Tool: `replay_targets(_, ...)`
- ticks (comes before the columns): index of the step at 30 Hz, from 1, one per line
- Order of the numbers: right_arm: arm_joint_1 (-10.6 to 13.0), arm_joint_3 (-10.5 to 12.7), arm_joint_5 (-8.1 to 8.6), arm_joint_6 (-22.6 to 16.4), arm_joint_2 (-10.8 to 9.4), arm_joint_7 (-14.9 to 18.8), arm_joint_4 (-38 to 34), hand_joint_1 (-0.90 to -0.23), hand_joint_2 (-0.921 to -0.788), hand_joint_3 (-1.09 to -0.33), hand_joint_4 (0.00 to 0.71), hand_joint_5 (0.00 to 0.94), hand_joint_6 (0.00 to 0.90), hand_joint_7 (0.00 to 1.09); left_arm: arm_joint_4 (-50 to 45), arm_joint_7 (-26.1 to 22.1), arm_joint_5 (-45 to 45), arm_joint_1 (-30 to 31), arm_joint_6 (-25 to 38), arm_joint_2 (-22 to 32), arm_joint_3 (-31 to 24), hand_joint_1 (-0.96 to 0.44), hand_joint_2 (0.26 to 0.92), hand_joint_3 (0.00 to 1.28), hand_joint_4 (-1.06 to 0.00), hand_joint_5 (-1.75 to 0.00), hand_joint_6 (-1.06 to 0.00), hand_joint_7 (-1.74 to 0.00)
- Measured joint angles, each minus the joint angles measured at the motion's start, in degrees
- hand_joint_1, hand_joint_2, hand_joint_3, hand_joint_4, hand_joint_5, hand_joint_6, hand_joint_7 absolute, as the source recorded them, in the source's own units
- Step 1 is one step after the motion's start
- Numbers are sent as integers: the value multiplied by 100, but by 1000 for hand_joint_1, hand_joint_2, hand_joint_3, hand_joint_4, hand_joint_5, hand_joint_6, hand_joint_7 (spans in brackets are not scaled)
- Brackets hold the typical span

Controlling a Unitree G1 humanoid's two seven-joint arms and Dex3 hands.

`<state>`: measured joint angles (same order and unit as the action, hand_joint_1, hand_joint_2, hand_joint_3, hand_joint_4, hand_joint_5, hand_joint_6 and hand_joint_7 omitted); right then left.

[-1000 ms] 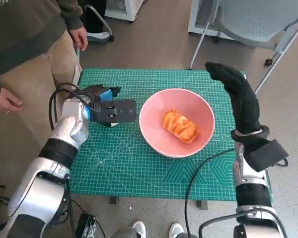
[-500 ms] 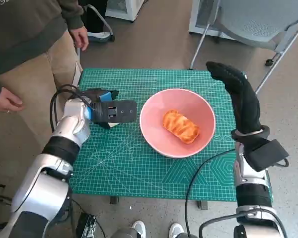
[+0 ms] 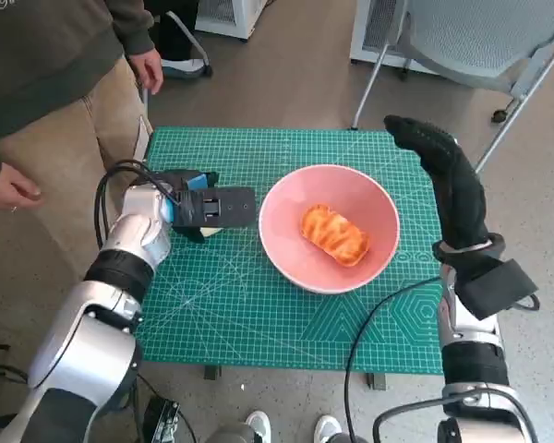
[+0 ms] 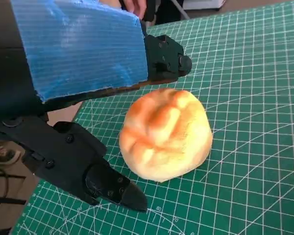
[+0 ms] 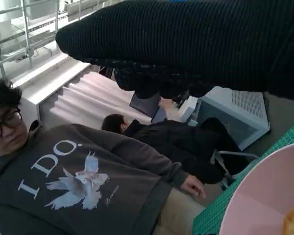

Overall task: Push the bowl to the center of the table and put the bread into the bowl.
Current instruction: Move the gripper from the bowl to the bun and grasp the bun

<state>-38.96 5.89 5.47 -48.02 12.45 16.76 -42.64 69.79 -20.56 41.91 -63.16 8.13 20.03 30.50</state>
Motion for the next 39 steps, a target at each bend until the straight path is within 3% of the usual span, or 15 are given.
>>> replay_targets(19,124,3,10,-1,25,14,95,-701,-921,-857,146,0,-1,380,348,255,-11,-122,-46,-246,20,-369,690,3,-7,-3,-161,-2)
replay_targets(23,159,8,10,3,44,14,146,-703,-921,-856,146,0,-1,380,388,335,-29,-122,-59,-270,15,-334,694,4,-54,-19,-181,-10)
replay_targets(29,195,9,11,26,60,14,209,-701,-921,-855,146,0,-1,381,429,645,-105,-121,-78,-302,-6,-162,725,16,-193,-39,-262,-34)
replay_targets(30,195,9,11,32,61,14,219,-701,-921,-856,146,0,-1,381,433,717,-123,-121,-85,-308,-8,-110,740,23,-323,-97,-303,-50)
replay_targets(31,196,9,11,39,61,14,228,-700,-921,-856,146,0,-1,381,437,789,-133,-121,-93,-315,-8,-91,746,24,-373,-112,-320,-50)
replay_targets(32,197,9,12,47,63,14,241,-700,-921,-856,146,0,-1,381,444,902,-144,-119,-103,-326,-8,76,808,32,-494,-501,-376,-64)
replay_targets(33,198,9,13,57,64,14,254,-700,-921,-856,146,0,-1,381,448,1005,-146,-117,-113,-337,-7,183,849,41,-567,-757,-413,-72)
replay_targets(35,198,8,14,80,66,14,282,-700,-921,-857,146,0,-1,380,458,1244,-146,-107,-143,-358,3,281,872,49,-655,-963,-492,-103)
replay_targets(37,199,8,14,99,67,14,312,-700,-921,-857,145,0,-1,380,476,1474,-132,-95,-177,-377,24,327,883,86,-663,-1107,-586,-189)
replay_targets(38,199,8,14,114,67,14,329,-700,-921,-857,145,0,-1,380,487,1602,-116,-84,-201,-385,44,342,897,101,-646,-1179,-617,-329)
replay_targets(39,199,8,14,124,68,14,343,-700,-921,-857,145,0,-1,380,499,1693,-95,-74,-221,-388,74,219,906,113,-617,-1269,-618,-582)
